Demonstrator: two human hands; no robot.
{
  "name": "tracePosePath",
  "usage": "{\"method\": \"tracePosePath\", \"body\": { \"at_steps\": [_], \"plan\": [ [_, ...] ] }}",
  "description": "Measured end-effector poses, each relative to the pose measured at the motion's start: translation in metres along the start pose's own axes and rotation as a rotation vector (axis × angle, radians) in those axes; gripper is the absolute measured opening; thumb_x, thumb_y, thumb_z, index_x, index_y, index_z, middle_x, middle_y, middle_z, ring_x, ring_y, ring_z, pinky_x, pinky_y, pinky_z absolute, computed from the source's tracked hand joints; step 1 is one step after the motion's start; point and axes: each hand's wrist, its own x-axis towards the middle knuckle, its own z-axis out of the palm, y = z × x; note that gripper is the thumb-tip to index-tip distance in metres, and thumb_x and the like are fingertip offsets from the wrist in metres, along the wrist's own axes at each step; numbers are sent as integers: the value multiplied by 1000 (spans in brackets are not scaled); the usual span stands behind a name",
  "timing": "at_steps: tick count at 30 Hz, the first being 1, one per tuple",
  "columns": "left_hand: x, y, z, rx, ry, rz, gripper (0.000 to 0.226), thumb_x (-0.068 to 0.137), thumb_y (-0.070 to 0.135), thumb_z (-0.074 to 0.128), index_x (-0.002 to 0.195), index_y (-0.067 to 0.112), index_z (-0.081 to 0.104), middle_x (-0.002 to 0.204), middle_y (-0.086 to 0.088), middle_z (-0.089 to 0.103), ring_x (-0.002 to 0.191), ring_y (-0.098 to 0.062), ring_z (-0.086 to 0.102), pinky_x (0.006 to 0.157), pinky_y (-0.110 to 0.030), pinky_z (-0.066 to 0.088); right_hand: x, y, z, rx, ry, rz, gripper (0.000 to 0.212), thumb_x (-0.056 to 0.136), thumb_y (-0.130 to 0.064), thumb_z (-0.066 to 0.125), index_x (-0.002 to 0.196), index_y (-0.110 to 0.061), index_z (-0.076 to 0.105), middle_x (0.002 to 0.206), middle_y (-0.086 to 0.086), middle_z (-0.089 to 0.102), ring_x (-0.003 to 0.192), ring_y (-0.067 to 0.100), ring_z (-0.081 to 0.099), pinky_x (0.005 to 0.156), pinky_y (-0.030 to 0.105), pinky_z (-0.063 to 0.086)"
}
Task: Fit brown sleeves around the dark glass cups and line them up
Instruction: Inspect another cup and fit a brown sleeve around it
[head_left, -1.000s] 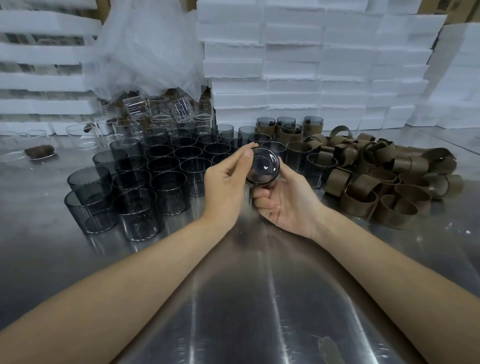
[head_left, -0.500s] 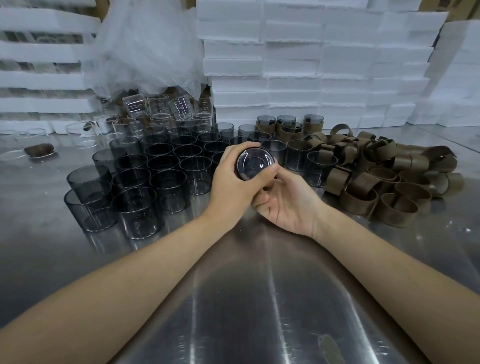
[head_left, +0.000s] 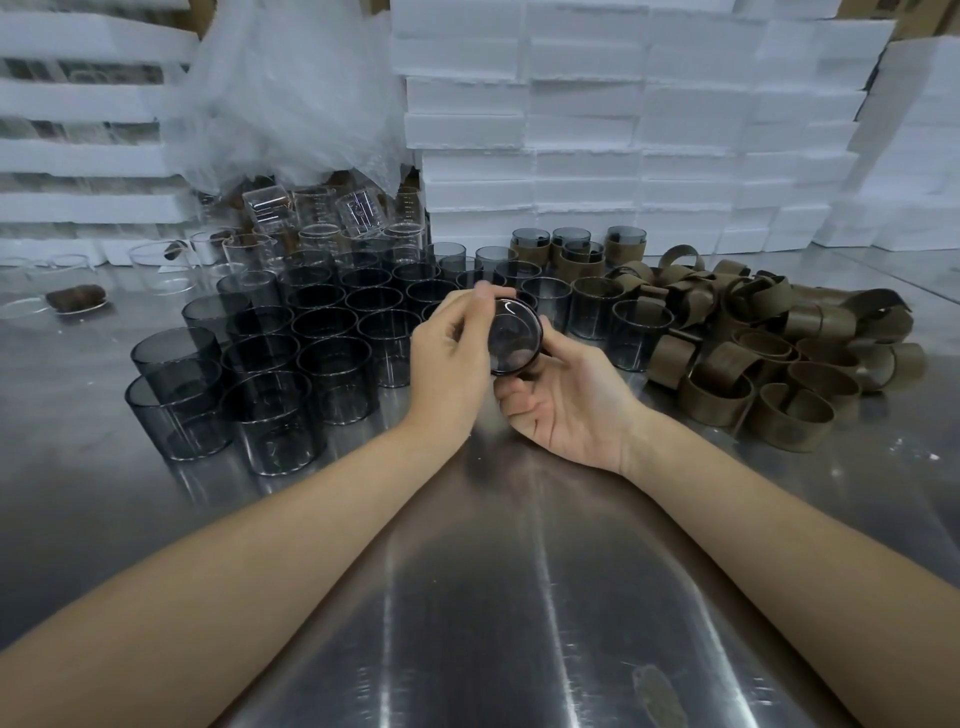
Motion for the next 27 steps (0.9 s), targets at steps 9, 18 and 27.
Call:
{"method": "tracePosePath", "body": {
  "at_steps": [9, 18, 27],
  "plan": [
    [1, -5, -4, 10, -158, -64, 23, 87, 18, 72, 107, 12, 62, 93, 10, 65, 80, 10, 61, 72, -7, 45, 0, 0, -1, 69, 6, -30, 39, 97, -44, 46, 105, -6, 53, 78, 10, 57, 56, 13, 56, 52, 14, 43],
    [-2, -3, -2, 26, -72, -39, 16, 91, 18, 67, 102, 8, 63, 95, 4, 67, 85, 3, 61, 79, -14, 49, -2, 1, 5, 31, 9, -30, 41, 94, -45, 48, 94, -6, 59, 70, 12, 60, 52, 15, 58, 42, 16, 46],
    [-1, -6, -1, -36, 31, -22, 41, 108, 24, 28, 111, 12, 66, 116, -1, 69, 105, -6, 64, 84, -14, 49, -3, 4, 8, -172, -16, -123, 51, 86, -56, 54, 103, -9, 50, 74, 9, 56, 59, 17, 58, 54, 20, 51]
  ]
}}
